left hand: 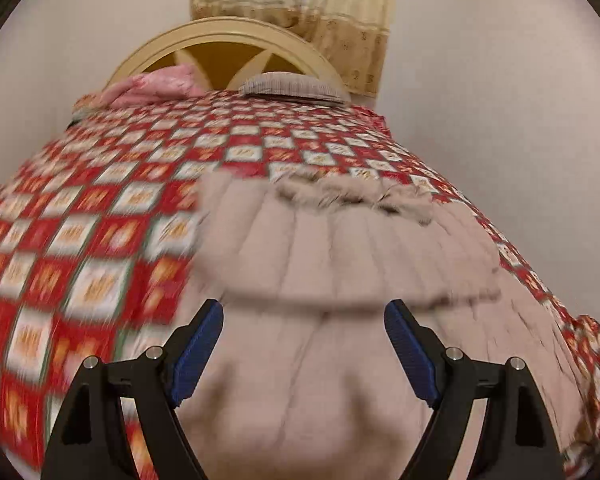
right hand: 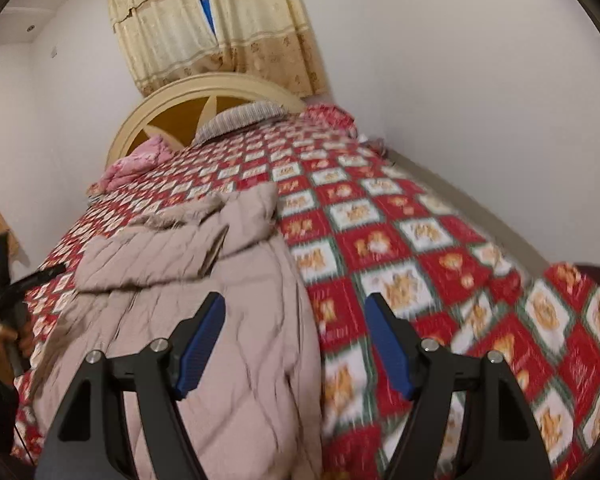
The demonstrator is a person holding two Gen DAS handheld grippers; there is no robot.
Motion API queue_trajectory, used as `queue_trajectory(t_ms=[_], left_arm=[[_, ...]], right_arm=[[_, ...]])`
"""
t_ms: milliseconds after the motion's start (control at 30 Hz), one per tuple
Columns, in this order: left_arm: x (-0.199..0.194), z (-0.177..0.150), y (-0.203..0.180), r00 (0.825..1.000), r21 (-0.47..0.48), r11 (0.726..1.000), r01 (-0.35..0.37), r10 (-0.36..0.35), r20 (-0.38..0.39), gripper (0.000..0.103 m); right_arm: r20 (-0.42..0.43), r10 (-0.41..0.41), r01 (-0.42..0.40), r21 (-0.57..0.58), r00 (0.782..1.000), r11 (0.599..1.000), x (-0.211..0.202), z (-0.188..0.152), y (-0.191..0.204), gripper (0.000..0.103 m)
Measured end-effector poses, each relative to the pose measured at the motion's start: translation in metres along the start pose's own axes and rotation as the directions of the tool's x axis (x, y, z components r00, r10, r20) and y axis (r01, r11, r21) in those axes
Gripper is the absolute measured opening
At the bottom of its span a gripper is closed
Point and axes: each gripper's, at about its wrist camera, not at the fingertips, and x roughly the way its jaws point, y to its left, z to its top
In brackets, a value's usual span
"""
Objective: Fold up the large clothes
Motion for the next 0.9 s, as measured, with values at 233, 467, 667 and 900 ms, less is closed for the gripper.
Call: queue_trajectory(t_ms=[233, 467, 667, 900], left_arm=[[-0.065, -0.081, 0.055, 1.0, -0.179, 0.983, -0.028, 0.03, 0.006, 0.083], [-0.082, -0.122, 0.069, 0.998, -0.266, 0.963, 0.045, -0.057, -0.038, 0.083], [-0.073, -0.145, 0.073, 0.978, -0.33, 0.932, 0.149, -0.188, -0.088, 0.083], [-0.078, -0.161, 0.063, 0.985, -0.275, 0.956, 0.105, -0.137, -0.101, 0.083]], right_arm=[[-0.131, 0.062, -0.059, 0.023, 0.989, 0.998, 0.008, -0.042, -0.002, 0.075], [-0.222, 0.007, -0.016, -0.035, 0.975, 0.999, 0.021, -0.073, 0.006, 0.075], [-0.3, 0.006, -0.009, -0.008, 0.954, 1.0, 0.028, -0.102, 0.003, 0.076], [-0.339, 0.032, -0.049, -0.042, 0.94, 0.998, 0.025, -0.103, 0.009, 0.059]])
